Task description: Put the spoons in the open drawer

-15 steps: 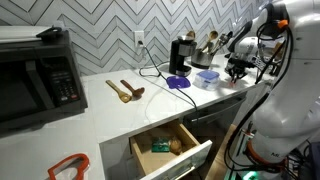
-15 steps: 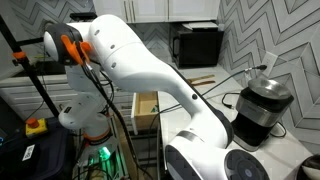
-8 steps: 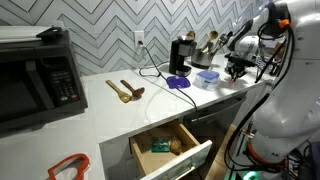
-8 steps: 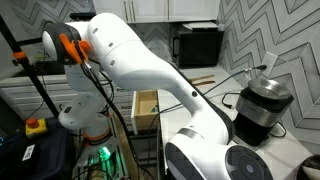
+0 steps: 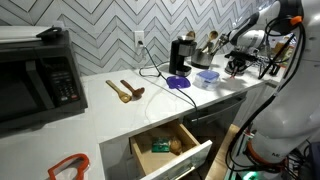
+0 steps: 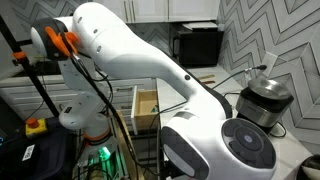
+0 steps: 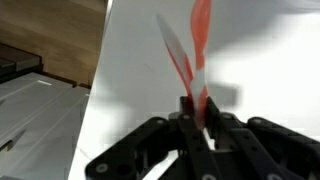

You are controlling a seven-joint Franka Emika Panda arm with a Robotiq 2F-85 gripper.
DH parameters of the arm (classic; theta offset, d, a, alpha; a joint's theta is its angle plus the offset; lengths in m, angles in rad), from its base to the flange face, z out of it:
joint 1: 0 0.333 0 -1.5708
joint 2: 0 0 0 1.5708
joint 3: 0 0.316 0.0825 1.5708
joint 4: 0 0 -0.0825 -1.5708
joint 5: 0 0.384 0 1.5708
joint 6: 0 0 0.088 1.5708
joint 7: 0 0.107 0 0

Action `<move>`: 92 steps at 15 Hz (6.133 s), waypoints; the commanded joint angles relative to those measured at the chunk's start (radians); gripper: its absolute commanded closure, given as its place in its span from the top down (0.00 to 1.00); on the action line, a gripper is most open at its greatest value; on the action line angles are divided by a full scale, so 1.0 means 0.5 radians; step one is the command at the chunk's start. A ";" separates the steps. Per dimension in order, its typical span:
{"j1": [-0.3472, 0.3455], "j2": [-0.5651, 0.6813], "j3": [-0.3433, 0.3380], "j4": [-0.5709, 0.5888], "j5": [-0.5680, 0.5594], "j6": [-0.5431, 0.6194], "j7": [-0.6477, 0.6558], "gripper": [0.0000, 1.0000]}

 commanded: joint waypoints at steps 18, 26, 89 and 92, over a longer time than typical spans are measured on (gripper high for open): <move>0.461 -1.095 0.577 -0.417 -0.637 -0.765 -0.594 0.04; 0.806 -1.193 0.808 -0.652 -0.590 -0.881 -0.912 0.04; 1.935 -0.610 1.730 -0.972 0.094 -0.088 -2.740 1.00; 1.988 -0.606 1.795 -1.071 0.073 0.086 -2.679 1.00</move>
